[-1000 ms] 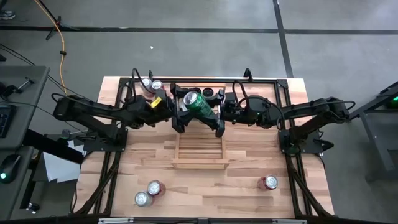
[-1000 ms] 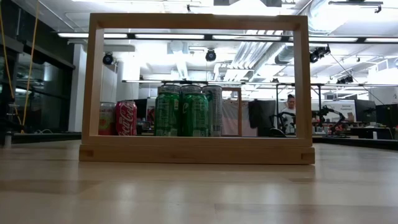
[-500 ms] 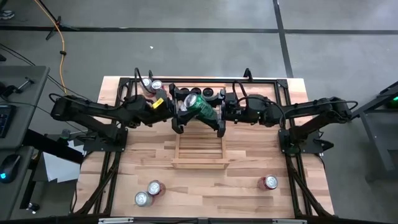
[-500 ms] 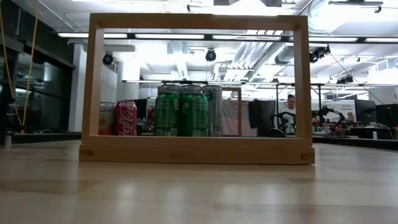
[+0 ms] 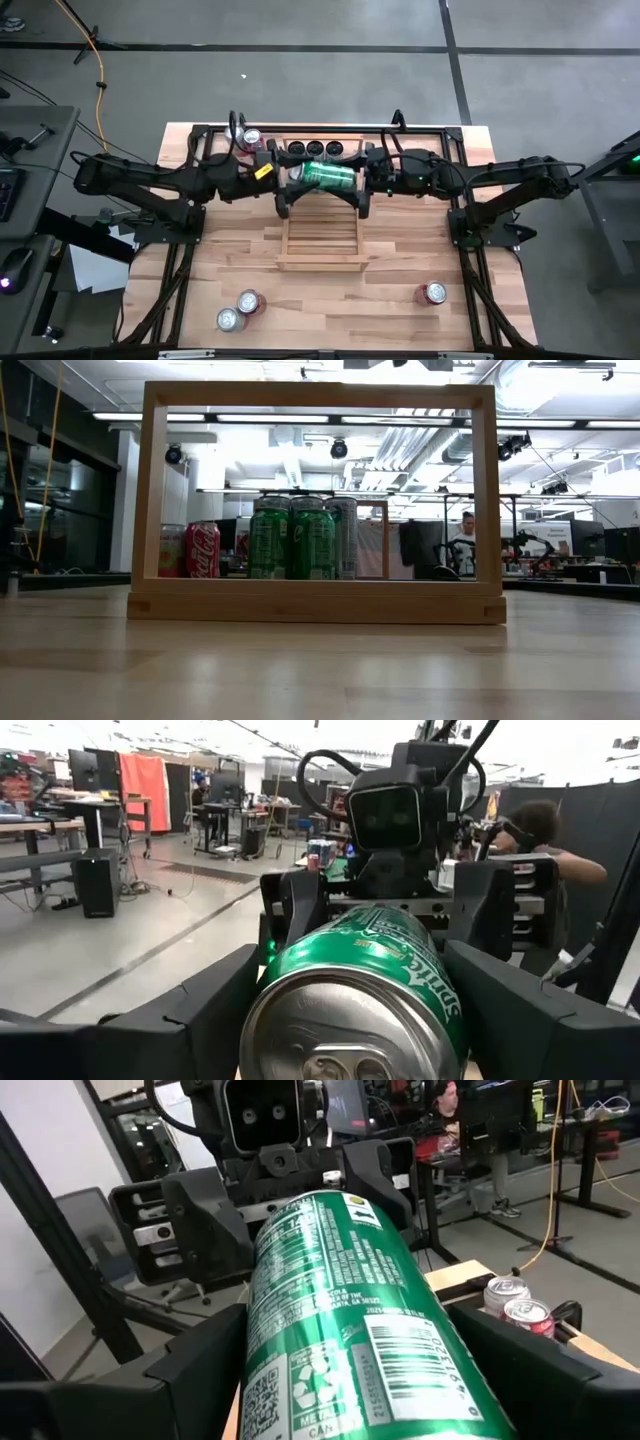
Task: Place canned beverage on shelf
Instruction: Put the green can on the shelf aligned with the other green cans
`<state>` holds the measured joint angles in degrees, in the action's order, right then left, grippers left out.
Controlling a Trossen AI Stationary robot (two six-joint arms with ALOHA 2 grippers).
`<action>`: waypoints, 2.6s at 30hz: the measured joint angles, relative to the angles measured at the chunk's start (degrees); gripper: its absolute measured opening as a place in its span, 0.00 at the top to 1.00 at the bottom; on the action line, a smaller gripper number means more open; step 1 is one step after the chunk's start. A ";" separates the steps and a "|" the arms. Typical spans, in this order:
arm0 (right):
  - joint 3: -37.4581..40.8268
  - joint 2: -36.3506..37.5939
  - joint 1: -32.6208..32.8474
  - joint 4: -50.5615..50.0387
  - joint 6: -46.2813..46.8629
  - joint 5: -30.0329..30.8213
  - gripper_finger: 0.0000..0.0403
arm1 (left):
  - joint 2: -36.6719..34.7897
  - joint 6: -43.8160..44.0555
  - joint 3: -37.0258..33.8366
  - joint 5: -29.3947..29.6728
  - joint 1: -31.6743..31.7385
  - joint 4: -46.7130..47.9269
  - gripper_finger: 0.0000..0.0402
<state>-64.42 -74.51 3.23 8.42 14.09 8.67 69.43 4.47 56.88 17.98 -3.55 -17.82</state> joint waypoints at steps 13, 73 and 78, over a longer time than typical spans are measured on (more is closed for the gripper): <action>-0.33 0.07 -0.26 0.53 0.39 0.17 0.24 | -0.02 -0.48 -0.15 -1.24 0.22 -5.02 0.25; 2.58 -13.45 -3.61 44.73 5.60 0.77 0.26 | 7.13 9.86 -4.98 3.15 3.53 -39.49 0.22; 2.51 -13.28 -3.59 42.95 5.01 1.28 0.14 | 5.43 10.77 -4.98 3.13 4.26 -34.62 0.29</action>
<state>-61.91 -87.80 -0.37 51.37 19.10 9.95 74.85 15.24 51.90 21.10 0.71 -52.44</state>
